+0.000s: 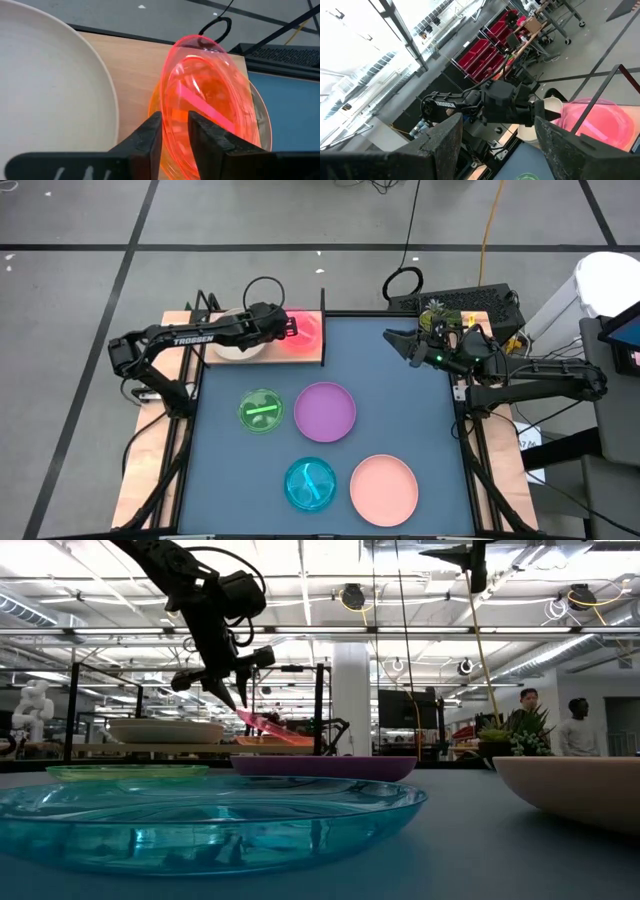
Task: Place and stack plates onto a shelf
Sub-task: Stack the pink plate on top of the orange plate on the shelf
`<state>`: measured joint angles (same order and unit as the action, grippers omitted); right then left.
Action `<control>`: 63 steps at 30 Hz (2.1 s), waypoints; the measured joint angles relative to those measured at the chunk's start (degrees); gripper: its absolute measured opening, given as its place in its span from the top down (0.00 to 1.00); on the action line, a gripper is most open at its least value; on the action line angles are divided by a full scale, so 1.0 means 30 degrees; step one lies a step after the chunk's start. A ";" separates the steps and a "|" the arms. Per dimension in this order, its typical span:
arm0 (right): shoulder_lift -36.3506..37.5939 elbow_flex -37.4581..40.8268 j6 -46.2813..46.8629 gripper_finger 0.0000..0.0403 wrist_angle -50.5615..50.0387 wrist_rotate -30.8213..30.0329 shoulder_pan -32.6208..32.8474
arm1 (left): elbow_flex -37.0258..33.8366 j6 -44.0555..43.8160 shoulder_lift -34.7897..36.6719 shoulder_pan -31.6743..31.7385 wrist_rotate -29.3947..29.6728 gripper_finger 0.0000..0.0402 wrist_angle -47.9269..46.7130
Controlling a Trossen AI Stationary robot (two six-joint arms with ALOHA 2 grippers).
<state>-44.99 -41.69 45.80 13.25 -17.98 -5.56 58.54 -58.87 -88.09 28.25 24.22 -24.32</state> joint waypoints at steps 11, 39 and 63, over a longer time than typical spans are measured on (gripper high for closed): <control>-0.0485 -0.0007 0.3723 0.43 -0.5631 -0.0980 -0.1127 | 0.0029 0.1170 0.0930 0.0000 0.0356 0.72 -0.1401; -1.4642 -0.0007 0.3476 0.95 0.5800 0.4596 -0.6677 | 0.0029 0.5581 0.7293 -0.4279 -0.4127 0.66 -0.1135; -2.0033 -0.2601 0.6124 1.00 0.7454 0.6130 -0.7595 | 0.0029 0.4690 0.7410 -0.9326 -0.2806 0.66 -0.5095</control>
<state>-105.09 -49.50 64.17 35.61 0.41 -28.35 58.63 -44.80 -65.87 0.27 15.80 -39.60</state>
